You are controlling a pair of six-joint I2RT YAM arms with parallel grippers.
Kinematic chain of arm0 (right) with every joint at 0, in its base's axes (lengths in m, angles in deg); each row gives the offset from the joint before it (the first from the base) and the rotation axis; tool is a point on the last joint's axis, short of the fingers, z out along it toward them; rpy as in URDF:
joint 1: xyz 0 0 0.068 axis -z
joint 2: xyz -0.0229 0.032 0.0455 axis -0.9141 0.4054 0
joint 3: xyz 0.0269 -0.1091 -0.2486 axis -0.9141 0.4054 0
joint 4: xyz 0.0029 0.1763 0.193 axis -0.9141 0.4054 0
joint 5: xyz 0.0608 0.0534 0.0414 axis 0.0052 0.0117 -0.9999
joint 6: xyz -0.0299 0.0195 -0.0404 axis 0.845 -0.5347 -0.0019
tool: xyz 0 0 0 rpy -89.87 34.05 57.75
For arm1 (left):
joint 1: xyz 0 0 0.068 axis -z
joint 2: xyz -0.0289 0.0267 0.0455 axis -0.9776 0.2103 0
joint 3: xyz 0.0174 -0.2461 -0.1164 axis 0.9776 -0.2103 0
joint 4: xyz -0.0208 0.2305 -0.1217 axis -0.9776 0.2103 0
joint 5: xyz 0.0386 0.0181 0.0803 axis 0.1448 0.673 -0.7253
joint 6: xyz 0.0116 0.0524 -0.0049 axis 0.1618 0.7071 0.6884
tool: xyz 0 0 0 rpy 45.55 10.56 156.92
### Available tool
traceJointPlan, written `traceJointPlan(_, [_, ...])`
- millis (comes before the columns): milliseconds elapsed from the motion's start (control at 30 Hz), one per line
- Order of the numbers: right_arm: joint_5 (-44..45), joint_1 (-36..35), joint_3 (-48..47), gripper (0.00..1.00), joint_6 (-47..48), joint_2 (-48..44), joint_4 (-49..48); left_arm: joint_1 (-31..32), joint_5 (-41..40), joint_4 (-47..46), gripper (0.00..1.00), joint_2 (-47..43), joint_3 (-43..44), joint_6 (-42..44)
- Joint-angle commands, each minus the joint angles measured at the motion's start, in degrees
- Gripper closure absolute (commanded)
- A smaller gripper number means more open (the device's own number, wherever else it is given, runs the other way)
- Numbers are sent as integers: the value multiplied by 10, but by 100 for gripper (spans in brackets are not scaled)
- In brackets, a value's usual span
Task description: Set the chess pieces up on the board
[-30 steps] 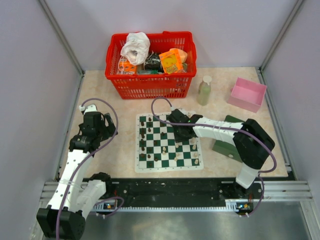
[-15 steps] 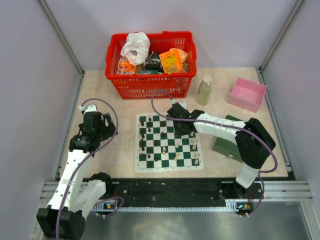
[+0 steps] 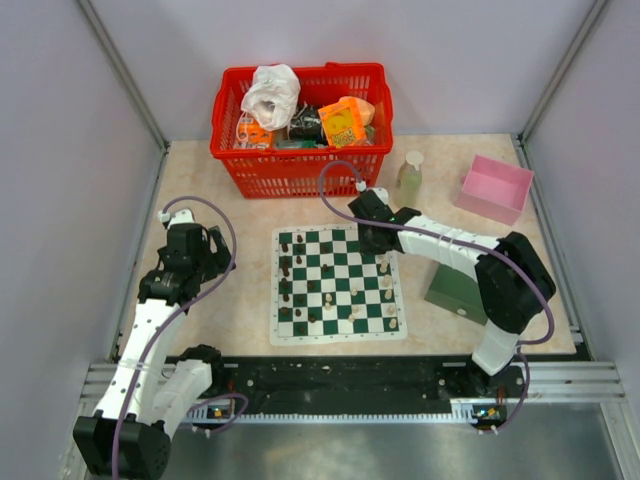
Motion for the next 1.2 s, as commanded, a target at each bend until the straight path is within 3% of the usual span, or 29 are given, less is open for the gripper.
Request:
traceJointPlan(0, [-7, 5, 4, 86, 0, 8, -45, 1, 2, -20, 7, -7, -1, 3])
traceJointPlan(1167, [3, 13, 13, 85, 9, 31, -33, 1, -1, -19, 7, -5, -1, 2])
